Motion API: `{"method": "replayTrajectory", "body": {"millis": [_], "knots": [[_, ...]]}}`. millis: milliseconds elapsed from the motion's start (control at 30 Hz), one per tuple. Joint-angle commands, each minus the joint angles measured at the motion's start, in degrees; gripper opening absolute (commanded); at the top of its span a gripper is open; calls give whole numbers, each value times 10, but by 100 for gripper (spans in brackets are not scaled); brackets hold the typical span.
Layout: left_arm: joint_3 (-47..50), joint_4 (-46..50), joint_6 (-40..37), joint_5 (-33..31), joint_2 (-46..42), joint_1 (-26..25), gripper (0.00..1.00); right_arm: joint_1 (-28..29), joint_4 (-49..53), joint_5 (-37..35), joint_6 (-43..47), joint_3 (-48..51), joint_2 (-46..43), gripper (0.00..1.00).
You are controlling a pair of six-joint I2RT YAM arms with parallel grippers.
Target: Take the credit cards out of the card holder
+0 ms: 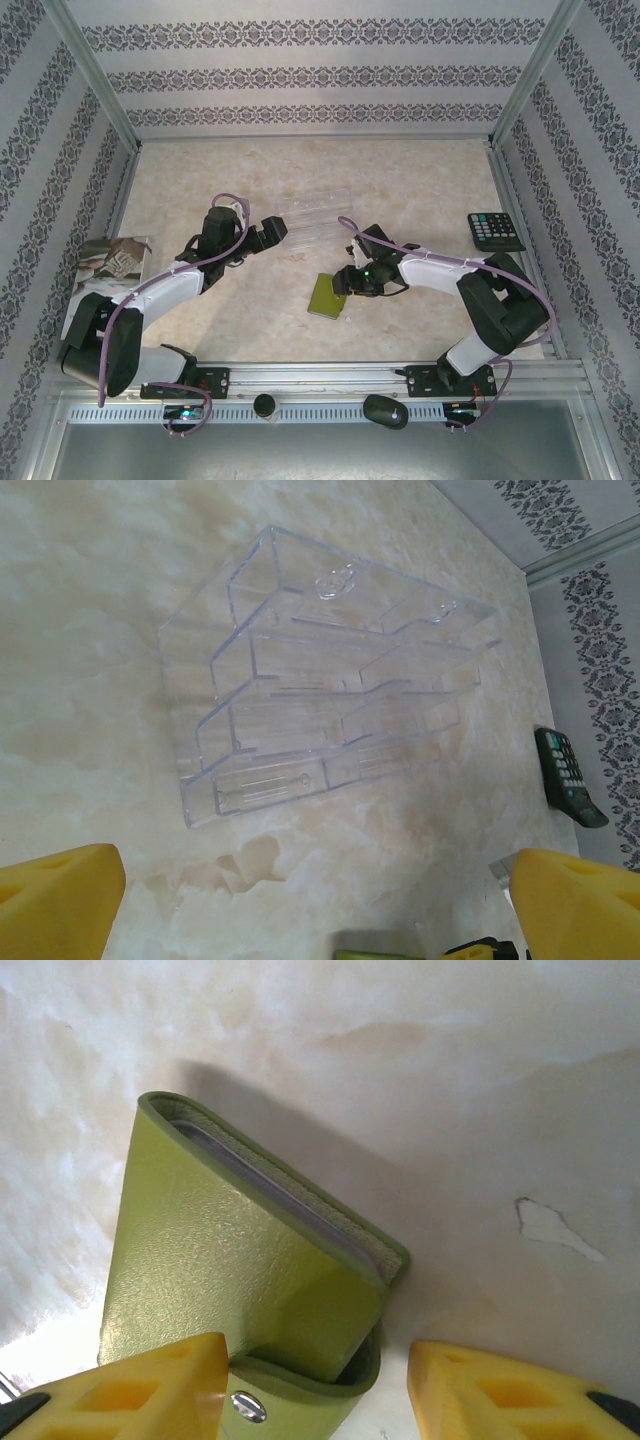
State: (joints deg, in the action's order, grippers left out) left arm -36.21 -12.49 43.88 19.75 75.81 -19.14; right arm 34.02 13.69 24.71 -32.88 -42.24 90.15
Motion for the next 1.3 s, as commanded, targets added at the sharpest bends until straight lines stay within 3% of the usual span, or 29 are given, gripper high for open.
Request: {"method": "replayTrajectory", "body": {"millis": [0, 200, 533, 933, 1267], "knots": [[-5, -8, 3, 14, -4, -7, 99, 9, -59, -30, 2, -2, -14, 53], [-14, 3, 0, 17, -11, -7, 99, 8, -37, -78, -5, 11, -47, 50], [-16, 4, 1, 28, -3, -10, 99, 11, -56, -30, -5, -1, 17, 48], [-27, 7, -13, 55, 10, -21, 99, 5, -64, -17, 35, -14, 21, 2], [-16, -77, -11, 156, 48, -40, 96, -43, -28, 61, 103, -39, -74, 0]]}}
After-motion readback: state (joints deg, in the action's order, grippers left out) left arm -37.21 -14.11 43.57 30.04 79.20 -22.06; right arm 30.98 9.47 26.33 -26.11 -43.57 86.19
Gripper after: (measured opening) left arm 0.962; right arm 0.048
